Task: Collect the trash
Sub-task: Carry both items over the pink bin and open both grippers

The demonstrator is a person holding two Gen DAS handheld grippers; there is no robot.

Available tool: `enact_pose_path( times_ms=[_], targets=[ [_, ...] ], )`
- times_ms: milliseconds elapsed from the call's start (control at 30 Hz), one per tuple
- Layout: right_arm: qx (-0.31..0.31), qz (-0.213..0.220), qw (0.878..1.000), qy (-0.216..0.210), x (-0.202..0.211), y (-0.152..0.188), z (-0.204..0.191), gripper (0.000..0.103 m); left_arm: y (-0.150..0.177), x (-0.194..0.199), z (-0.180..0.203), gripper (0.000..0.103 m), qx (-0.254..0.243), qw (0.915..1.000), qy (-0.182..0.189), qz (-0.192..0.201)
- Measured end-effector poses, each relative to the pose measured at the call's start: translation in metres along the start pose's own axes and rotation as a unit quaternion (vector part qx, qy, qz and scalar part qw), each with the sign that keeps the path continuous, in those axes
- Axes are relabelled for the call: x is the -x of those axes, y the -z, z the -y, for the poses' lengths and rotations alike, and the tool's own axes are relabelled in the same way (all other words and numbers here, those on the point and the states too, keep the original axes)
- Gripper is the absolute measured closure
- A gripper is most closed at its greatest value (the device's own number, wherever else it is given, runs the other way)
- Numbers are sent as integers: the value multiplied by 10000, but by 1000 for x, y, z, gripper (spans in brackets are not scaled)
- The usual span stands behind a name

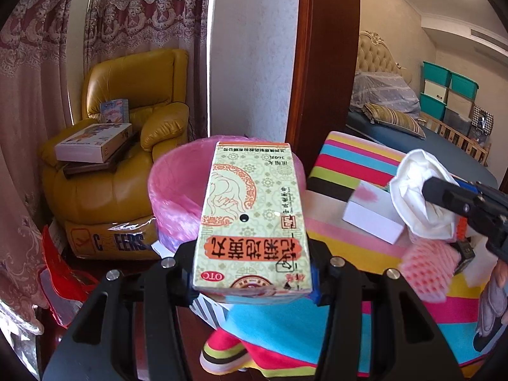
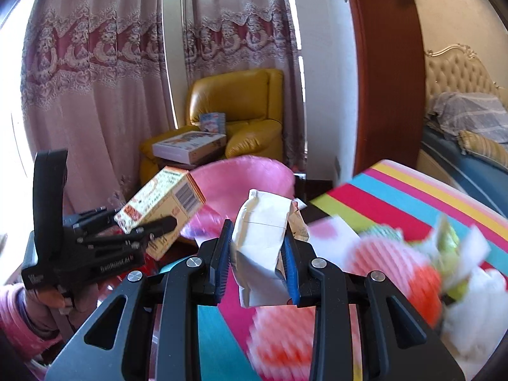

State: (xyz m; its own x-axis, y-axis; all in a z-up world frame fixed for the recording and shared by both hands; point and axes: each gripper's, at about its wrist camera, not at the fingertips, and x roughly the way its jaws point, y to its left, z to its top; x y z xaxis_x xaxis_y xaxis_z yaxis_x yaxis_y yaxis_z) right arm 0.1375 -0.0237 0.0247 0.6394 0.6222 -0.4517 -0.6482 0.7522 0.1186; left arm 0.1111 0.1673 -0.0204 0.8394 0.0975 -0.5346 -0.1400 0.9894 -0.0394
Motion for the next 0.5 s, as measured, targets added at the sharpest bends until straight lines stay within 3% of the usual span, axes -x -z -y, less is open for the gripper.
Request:
enact_pose_path(
  times_ms=[500],
  targets=[
    [-784, -491, 9941, -559, -114, -62, 13, 73, -44, -50, -46, 54, 224, 9997, -17, -122]
  ],
)
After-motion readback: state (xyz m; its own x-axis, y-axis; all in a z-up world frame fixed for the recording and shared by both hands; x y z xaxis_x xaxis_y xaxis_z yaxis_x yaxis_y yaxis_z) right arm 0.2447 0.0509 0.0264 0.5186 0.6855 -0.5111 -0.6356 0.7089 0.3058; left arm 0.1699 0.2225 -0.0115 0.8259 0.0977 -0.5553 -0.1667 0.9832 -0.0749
